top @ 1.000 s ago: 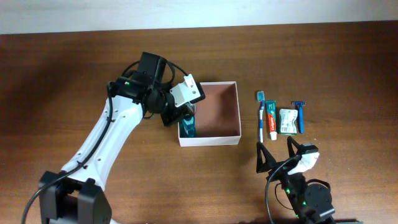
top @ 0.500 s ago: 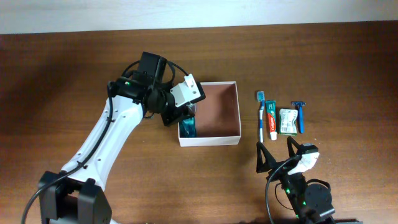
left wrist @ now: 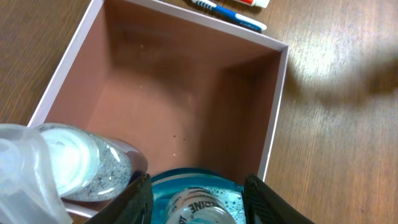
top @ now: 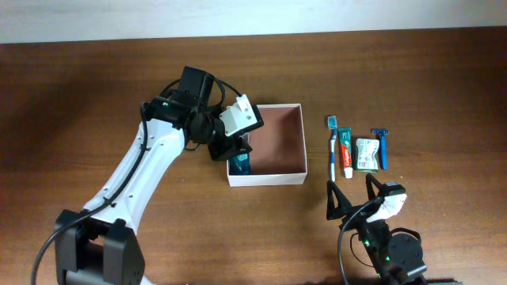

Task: Pack container
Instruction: 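Release Listerine beside soap bottle and retract left gripper leftward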

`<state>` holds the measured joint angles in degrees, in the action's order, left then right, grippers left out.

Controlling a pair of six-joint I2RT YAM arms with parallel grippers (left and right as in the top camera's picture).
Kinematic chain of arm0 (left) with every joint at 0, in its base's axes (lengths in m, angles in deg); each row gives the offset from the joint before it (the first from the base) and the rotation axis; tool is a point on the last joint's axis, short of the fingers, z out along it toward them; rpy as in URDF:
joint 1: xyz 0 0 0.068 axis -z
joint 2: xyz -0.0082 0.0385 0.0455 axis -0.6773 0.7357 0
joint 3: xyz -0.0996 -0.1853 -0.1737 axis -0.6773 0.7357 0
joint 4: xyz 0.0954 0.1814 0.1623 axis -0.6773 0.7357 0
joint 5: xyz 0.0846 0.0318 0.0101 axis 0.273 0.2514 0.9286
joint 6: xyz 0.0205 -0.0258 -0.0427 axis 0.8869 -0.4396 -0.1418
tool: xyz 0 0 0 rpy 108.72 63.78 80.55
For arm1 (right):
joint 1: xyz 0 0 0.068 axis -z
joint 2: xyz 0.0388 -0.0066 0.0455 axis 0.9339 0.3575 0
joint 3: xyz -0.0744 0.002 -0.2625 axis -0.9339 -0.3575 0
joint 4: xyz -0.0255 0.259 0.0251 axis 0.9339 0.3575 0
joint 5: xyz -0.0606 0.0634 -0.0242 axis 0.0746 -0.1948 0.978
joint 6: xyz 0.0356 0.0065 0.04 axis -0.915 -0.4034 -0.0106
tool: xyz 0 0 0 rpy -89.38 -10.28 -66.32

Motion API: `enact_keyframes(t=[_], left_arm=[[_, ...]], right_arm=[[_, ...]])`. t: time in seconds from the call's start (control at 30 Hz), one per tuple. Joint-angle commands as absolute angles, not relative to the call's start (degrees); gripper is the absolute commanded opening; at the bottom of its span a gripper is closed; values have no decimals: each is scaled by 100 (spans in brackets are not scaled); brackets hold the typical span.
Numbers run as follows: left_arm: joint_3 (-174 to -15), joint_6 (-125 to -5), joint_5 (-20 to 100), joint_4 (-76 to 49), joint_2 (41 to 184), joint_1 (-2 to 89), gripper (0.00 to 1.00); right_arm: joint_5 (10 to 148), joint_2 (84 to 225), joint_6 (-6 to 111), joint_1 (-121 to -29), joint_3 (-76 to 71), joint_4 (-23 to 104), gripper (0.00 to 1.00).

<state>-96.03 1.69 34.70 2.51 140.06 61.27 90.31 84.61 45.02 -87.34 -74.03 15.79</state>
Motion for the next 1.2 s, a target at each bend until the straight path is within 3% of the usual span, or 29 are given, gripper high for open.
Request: enact_keyframes(t=[0.0, 0.13, 0.37, 0.47, 0.6, 0.7, 0.73, 0.83, 0.87, 1.17], left_arm=[[-9736, 236, 3151, 229, 13869, 6122, 48], [-9828, 236, 3170, 225, 13685, 6122, 53], [-9856, -332, 3747, -15, 13370, 6083, 54], [-9856, -1215, 4456, -332, 13281, 5972, 54], [-9856, -3731, 6438, -704, 13198, 5624, 55], [-9856, -4872, 7137, -826, 13185, 5252, 61], [-9856, -5018, 7144, -839, 13185, 5148, 71], [-9856, -5175, 7146, -813, 13185, 4890, 86], [-9856, -5173, 7146, -763, 13185, 4820, 99], [-9854, -5169, 7144, -664, 13187, 4686, 99]], right_arm=[[9123, 8417, 4515, -8699, -7453, 1574, 98], [9121, 8417, 4515, -8699, -7453, 1574, 98], [9121, 8417, 4515, -8699, -7453, 1574, 98], [9121, 8417, 4515, -8699, -7453, 1574, 98], [9121, 8417, 4515, -8699, -7453, 1574, 98], [9121, 8417, 4515, -8699, -7453, 1574, 98], [9121, 8417, 4515, -8699, -7453, 1574, 98], [9121, 8417, 4515, -8699, -7453, 1574, 98], [9121, 8417, 4515, -8699, -7453, 1574, 98], [9121, 8417, 4515, -8699, -7455, 1574, 98]])
